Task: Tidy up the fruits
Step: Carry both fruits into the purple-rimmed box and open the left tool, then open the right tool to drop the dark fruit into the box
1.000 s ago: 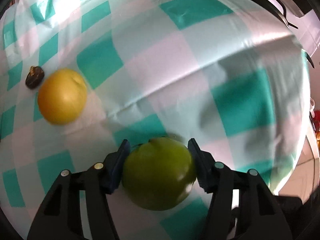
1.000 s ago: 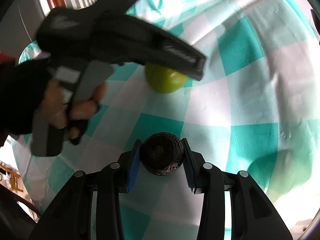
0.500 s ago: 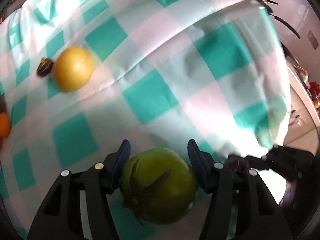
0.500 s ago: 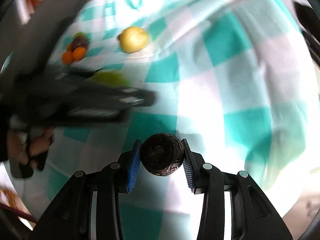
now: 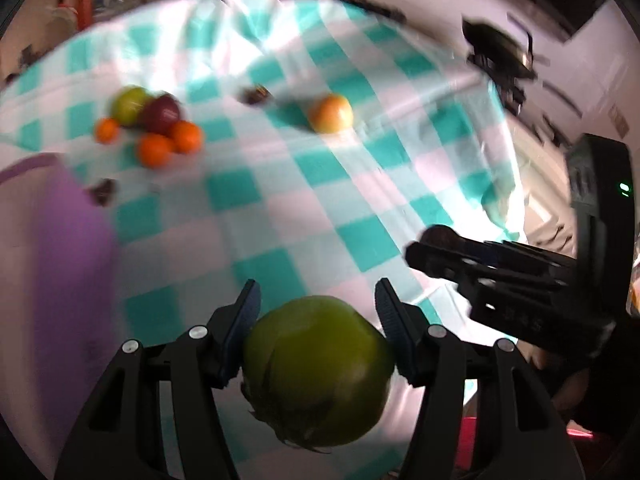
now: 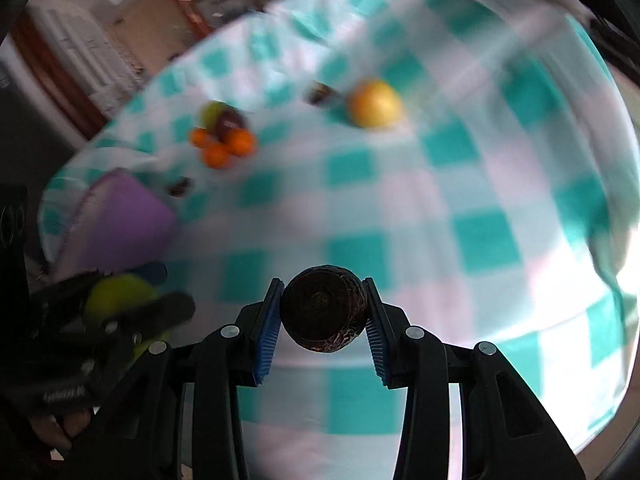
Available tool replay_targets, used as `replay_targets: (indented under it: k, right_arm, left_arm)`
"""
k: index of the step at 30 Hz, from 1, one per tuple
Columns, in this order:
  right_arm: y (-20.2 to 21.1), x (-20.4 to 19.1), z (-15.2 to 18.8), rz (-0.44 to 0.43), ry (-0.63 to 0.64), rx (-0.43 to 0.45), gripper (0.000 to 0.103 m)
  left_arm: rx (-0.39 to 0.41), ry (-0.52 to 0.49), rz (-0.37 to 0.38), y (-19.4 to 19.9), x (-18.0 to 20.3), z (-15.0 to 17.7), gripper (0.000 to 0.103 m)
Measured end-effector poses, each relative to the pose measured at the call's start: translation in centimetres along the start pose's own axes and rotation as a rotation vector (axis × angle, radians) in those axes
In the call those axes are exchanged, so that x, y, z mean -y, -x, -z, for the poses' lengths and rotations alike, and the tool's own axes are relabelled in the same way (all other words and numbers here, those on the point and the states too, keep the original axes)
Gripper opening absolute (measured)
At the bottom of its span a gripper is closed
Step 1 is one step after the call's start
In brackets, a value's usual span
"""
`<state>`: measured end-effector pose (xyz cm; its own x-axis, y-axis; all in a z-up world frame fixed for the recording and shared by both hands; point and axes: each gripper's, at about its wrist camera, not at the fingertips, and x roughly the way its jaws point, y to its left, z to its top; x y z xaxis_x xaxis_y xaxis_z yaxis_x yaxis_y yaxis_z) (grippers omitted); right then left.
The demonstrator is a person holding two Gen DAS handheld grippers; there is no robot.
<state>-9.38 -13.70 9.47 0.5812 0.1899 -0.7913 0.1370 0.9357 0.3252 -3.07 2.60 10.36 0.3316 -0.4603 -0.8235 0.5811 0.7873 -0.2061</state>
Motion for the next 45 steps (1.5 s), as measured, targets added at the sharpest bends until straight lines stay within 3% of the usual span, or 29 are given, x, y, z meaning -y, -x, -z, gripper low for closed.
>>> replay_targets:
  k: [3, 7, 9, 10, 12, 14, 16, 19, 21, 27, 32, 39, 43, 45]
  right_arm:
    - [0.6, -4.4, -1.5, -0.059, 0.061, 0.031, 0.04]
    - [1.3, -12.5, -3.1, -0.157, 0.206, 0.062, 0.04]
    - [1.8, -16.2, -3.4, -0.196, 0.283, 0.066, 0.04]
    - [1.9, -18.4, -3.4, -0.214, 0.332, 0.062, 0.04]
    - [1.8, -21.7, -3.3, -0.236, 0.402, 0.048, 0.04]
    - [0.8, -25.2, -3.0, -0.244, 0.482, 0.019, 0.04]
    - [-0.9, -27.5, -2.5, -0.225, 0.553, -0.019, 0.04]
    - [-4.4, -30.1, -2.1, -0.168, 0.627, -0.09, 0.04]
    - [-6.1, -30.6, -2.1, -0.157, 0.654, -0.135, 0.04]
    - [-11.7, -31.5, -1.8, -0.087, 0.787, -0.321, 0.04]
    - [-15.7, -34.2, -2.3, -0.056, 0.915, -0.443, 0.04]
    - [-19.1, -36.3, -2.0, -0.066, 1.021, -0.53, 0.04]
    - [-20.1, -36.3, -1.0, -0.077, 1.04, -0.571, 0.041]
    - [-19.9, -36.2, -1.3, -0.086, 1.021, -0.567, 0.049]
  left_arm:
    - [0.093, 0.029, -0.019, 5.7, -3.2, -0.1, 0.059]
    - [0.191, 0.14, -0.078, 12.0, -8.5, 1.0, 0.056]
    - [0.215, 0.202, -0.136, 14.5, -11.0, 2.1, 0.042]
    - [0.22, 0.23, -0.158, 15.5, -12.3, 2.5, 0.03]
    - [0.233, 0.275, -0.197, 17.1, -14.4, 3.4, 0.03]
    - [0.223, 0.321, -0.248, 18.1, -16.3, 4.4, 0.03]
    - [0.162, 0.371, -0.3, 17.3, -18.0, 5.5, 0.03]
    - [0.122, 0.49, -0.304, 16.0, -21.6, 6.9, 0.03]
    - [0.105, 0.505, -0.304, 15.5, -22.2, 7.3, 0.03]
    - [0.042, 0.54, -0.358, 13.7, -21.8, 9.1, 0.056]
    - [-0.016, 0.695, -0.437, 13.5, -24.1, 11.2, 0.072]
    - [-0.058, 0.784, -0.476, 13.9, -25.6, 13.2, 0.081]
    - [-0.062, 0.769, -0.496, 14.2, -25.4, 13.2, 0.084]
    - [-0.057, 0.762, -0.501, 14.4, -25.4, 13.2, 0.085]
